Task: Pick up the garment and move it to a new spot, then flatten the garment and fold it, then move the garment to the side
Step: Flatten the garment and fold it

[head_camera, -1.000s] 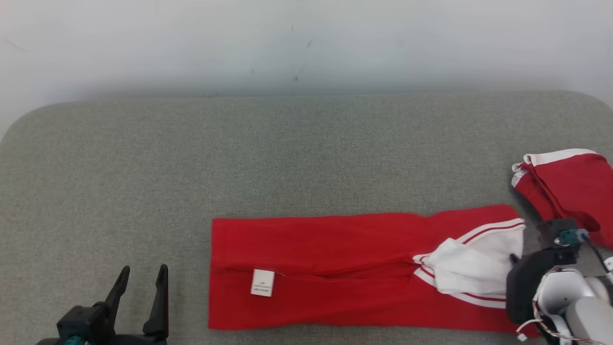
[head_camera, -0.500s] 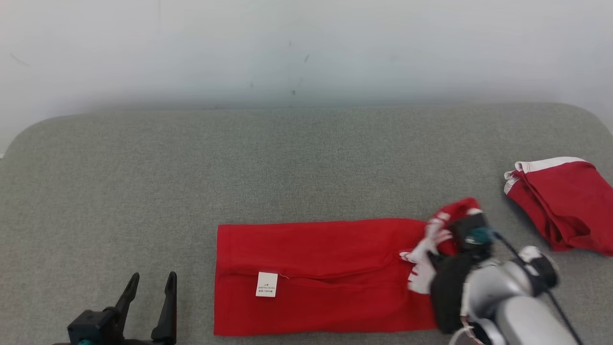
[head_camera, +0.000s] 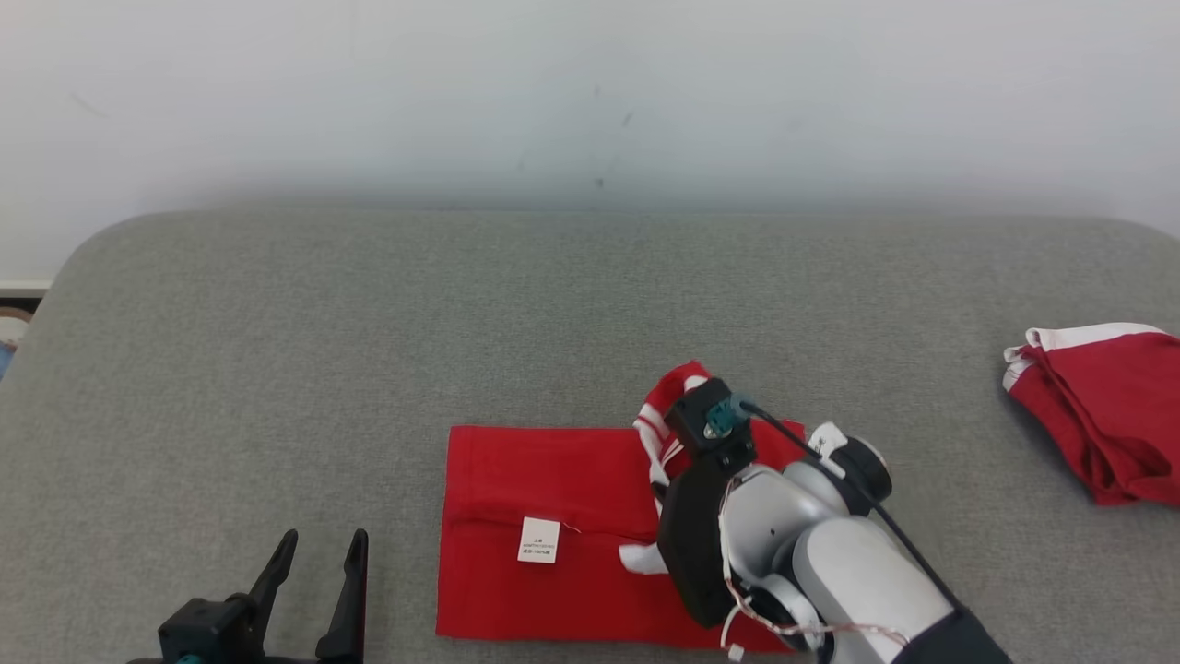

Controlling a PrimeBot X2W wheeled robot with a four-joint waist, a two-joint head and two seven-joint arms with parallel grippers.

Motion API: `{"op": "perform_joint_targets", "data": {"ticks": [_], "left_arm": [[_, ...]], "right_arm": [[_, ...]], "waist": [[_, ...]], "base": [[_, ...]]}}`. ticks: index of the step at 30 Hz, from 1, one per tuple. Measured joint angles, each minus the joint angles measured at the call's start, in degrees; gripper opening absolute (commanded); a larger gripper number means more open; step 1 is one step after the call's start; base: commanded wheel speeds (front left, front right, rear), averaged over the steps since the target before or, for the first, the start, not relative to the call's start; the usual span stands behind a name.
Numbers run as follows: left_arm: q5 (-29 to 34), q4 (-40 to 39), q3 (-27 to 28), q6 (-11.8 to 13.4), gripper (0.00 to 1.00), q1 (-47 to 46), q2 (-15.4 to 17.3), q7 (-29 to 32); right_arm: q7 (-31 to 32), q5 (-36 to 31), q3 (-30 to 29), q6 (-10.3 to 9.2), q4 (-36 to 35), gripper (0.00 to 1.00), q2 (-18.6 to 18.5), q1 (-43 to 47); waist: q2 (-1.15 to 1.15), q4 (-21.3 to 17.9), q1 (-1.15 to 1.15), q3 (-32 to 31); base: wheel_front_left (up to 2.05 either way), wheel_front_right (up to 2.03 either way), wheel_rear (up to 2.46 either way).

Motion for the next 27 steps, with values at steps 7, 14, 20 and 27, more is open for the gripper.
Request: {"op": "perform_joint_targets", "data": {"ticks": [7,14,20,27], "left_arm": [[0.0,0.3,0.0,0.0,1.00,-0.3,-0.1,0.0],[0.0,0.9,-0.5,-0.2,1.00,-1.4,-0.8,0.0],[0.0,2.0,-1.6,-0.5,1.00,-2.2,-1.9,0.0],[-0.4,2.9,-2.1,-1.1,1.00,-2.7,-2.3,0.0]], "right_arm": [[1.5,1.2,2.0,0.07,6.0,0.00,-0.1,-5.3],[2.5,2.9,6.3,0.64,11.1,0.00,-0.3,-10.2],[1.8,9.8,15.6,-1.51,10.3,0.00,-0.4,-14.0],[0.4,14.9,20.4,-3.60,11.6,0.00,-0.4,-17.7]], "waist": [[0.00,1.7,0.00,0.5],[0.00,3.6,0.00,1.1],[0.00,5.3,0.01,1.3],[0.00,7.3,0.01,1.4]], "base": [[0.00,0.00,0.00],[0.00,0.00,0.00],[0.00,0.00,0.00],[0.00,0.00,0.00]]}}
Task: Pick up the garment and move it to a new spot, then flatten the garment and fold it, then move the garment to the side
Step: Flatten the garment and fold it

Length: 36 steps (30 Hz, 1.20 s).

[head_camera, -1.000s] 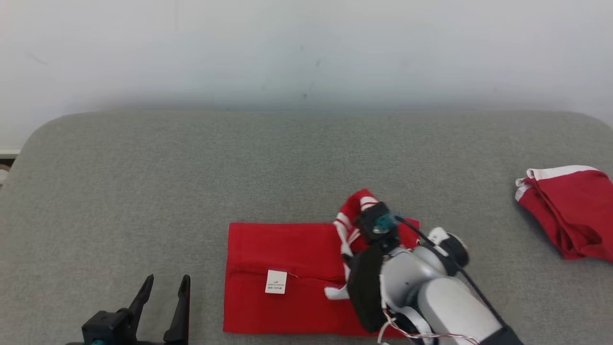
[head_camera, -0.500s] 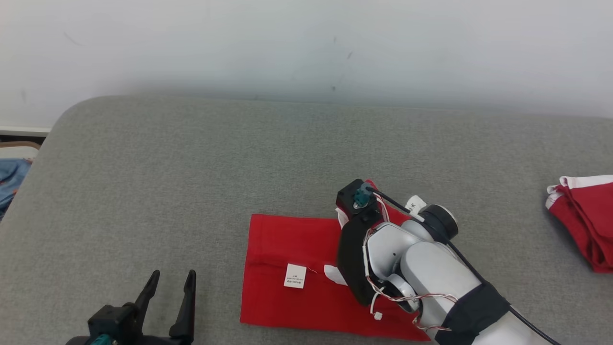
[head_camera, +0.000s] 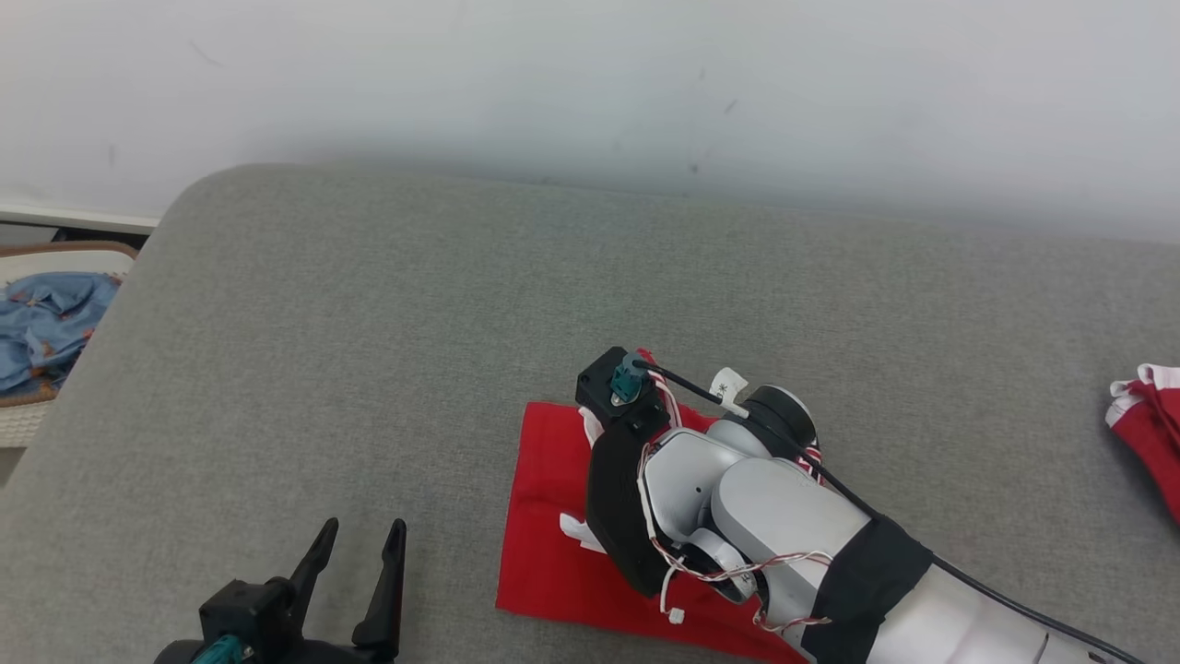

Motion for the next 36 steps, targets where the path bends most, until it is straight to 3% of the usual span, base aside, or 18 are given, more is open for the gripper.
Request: {"op": "perform_joint_targets", "data": {"ticks": [9,10,11,25,31,36], "left_arm": [[-0.5,1.0,0.2,0.0,1.00,-0.3,0.0,-0.5],[-0.7,1.1,0.2,0.0,1.00,-0.5,0.0,-0.5],[-0.9,1.1,0.2,0.0,1.00,-0.6,0.0,-0.5],[-1.0,1.7,1.0,0.0,1.00,-0.6,0.5,-1.5],[-0.9,1.2,1.5,0.4,1.00,-0.4,1.1,-2.1],[-0.7,0.0,2.6,1.3,1.00,1.4,2.3,-3.1]], "right_arm": [[-2.5,5.9,4.2,-1.32,2.9,0.03,0.0,-2.9],[-2.8,6.4,4.5,-1.47,3.1,0.75,-0.1,-3.3],[-3.3,6.7,4.6,-1.48,3.3,1.00,-0.1,-3.6],[-12.2,12.3,6.5,-1.98,2.8,1.00,0.0,-8.7],[-21.0,7.9,1.2,-2.03,3.4,1.00,-0.5,-9.7],[-32.6,1.5,-6.8,-2.03,1.3,1.00,-5.5,-4.5]], "waist": [[0.00,2.0,0.00,0.6],[0.00,2.1,0.00,0.6],[0.00,2.2,0.00,0.7],[0.00,1.9,0.00,0.4],[0.00,0.6,0.00,-0.3],[0.00,-1.2,-0.01,-1.3]], "base": [[0.00,0.00,0.00],[0.00,0.00,0.00],[0.00,0.00,0.00],[0.00,0.00,0.00],[0.00,0.00,0.00],[0.00,0.00,0.00]]}}
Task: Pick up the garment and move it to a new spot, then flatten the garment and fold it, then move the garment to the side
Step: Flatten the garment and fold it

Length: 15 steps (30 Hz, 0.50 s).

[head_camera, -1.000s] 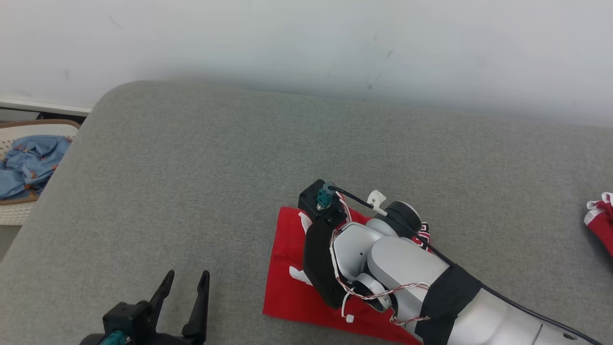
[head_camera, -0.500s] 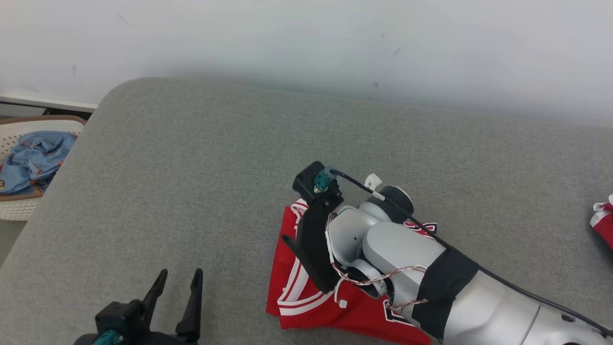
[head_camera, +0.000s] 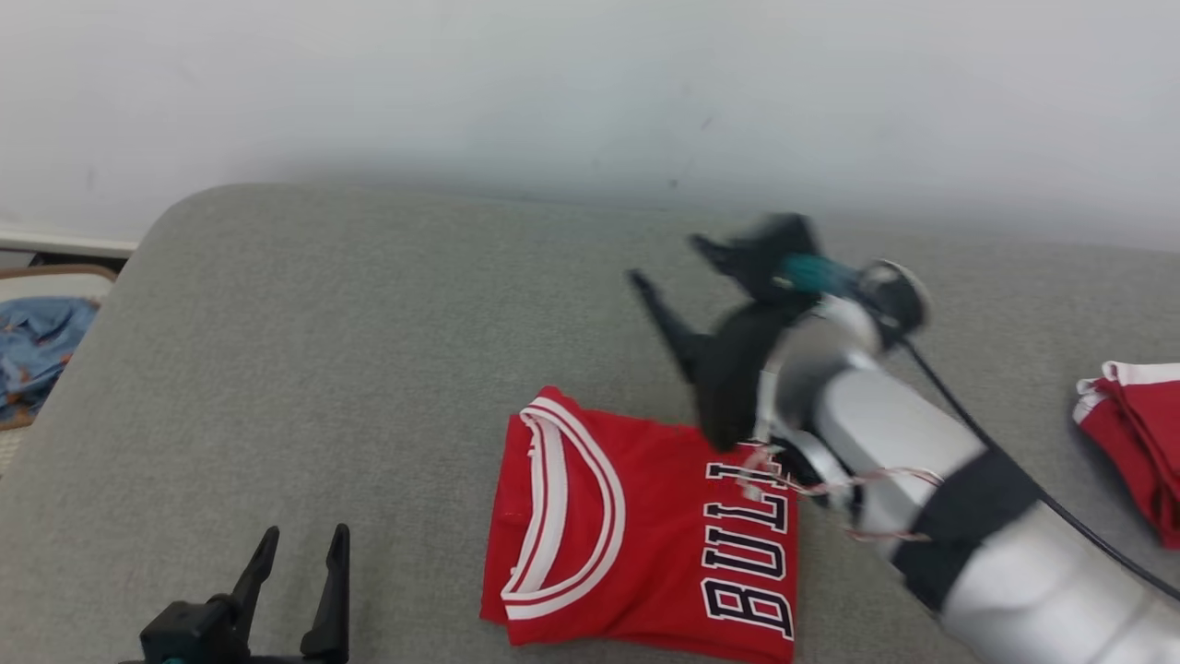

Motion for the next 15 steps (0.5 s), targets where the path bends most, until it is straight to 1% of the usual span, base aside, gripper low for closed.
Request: {"op": "perform_joint_targets", "data": {"ticks": [3,9,11,13,15], "left_arm": [[0.4,-1.3,0.5,0.4,1.00,0.9,0.7,-0.4],[1.8,-4.2,1.3,1.1,1.00,2.6,2.1,-1.0],[2.0,-5.0,1.3,1.3,1.00,3.3,2.3,-1.0],[2.2,-5.8,1.4,1.4,1.00,4.0,2.5,-1.0],[2.3,-6.6,1.5,1.5,1.00,4.5,2.6,-1.0]], "right_arm": [[-6.6,-3.0,-5.4,-0.01,-1.8,1.00,-2.3,6.7],[-18.2,-8.9,-16.2,-0.01,-5.5,1.00,-2.2,20.3],[-21.3,-11.2,-19.2,-0.01,-6.7,1.00,-1.7,24.9],[-24.3,-12.8,-22.1,-0.01,-8.1,1.00,-0.5,29.1],[-24.8,-14.5,-24.8,-0.01,-9.5,1.00,1.0,32.2]], "waist": [[0.00,-1.4,0.00,-0.7],[0.00,-4.8,0.00,-2.1],[0.00,-6.0,0.00,-2.5],[0.00,-7.2,0.00,-2.9],[0.00,-8.4,-0.01,-3.1]], "base": [[0.00,0.00,0.00],[0.00,0.00,0.00],[0.00,0.00,0.00],[0.00,0.00,0.00],[0.00,0.00,0.00]]}}
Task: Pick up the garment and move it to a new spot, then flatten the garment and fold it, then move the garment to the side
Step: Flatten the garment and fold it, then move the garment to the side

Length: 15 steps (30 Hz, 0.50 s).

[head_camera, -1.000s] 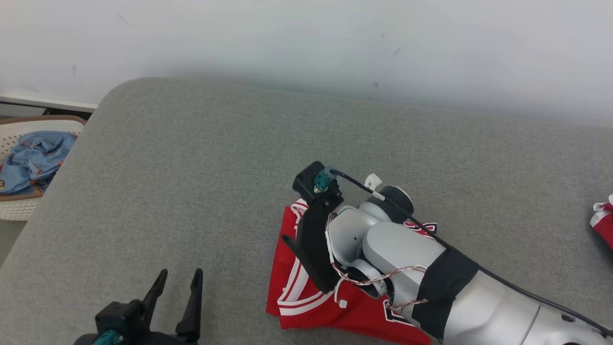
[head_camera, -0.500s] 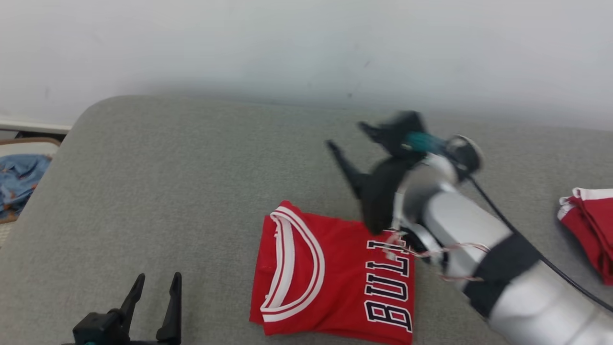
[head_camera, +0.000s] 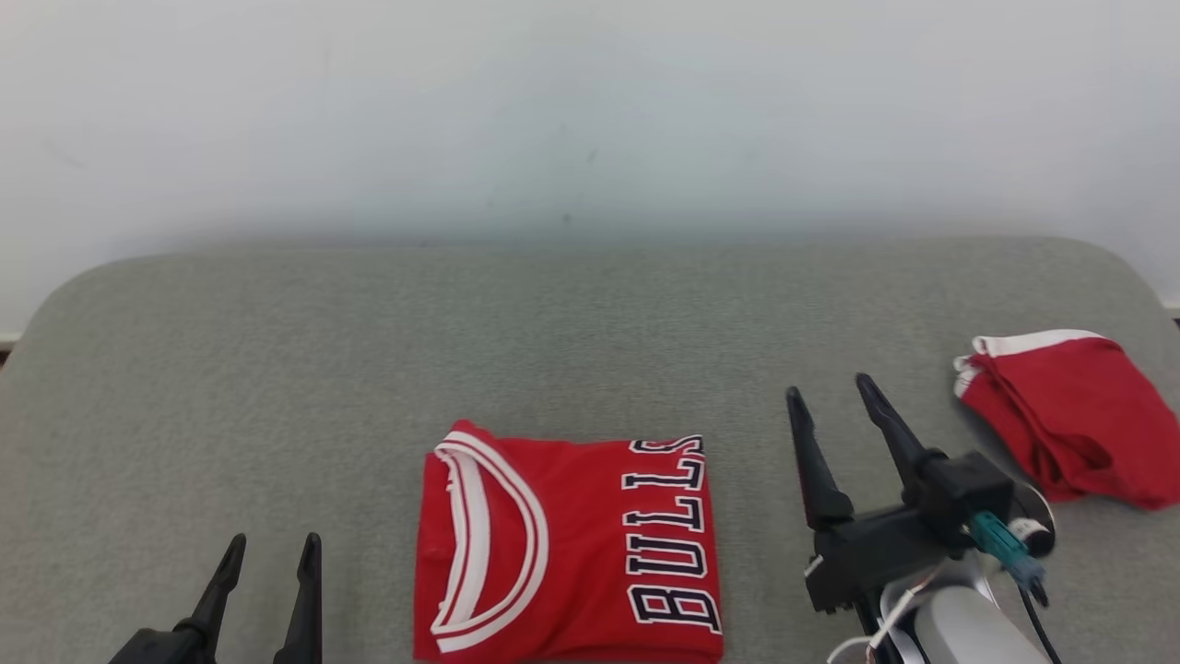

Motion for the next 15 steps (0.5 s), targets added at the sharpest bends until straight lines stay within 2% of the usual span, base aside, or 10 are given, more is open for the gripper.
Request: {"op": "perform_joint_targets", "data": {"ticks": [9,15], "left_arm": [[0.2,-1.9,-0.1,0.3,1.00,0.2,0.0,0.0],[0.2,-1.9,0.3,0.6,1.00,0.2,-0.2,0.0]], "right_arm": [[0.5,-4.4,-11.8,0.00,-4.8,1.00,2.9,8.4],[1.0,-6.3,-15.5,0.00,-7.4,1.00,3.4,9.8]], "waist": [[-0.01,-4.9,0.00,-0.3],[0.00,-6.8,0.00,-0.1]], "base": [[0.00,0.00,0.00],[0.00,0.00,0.00]]}}
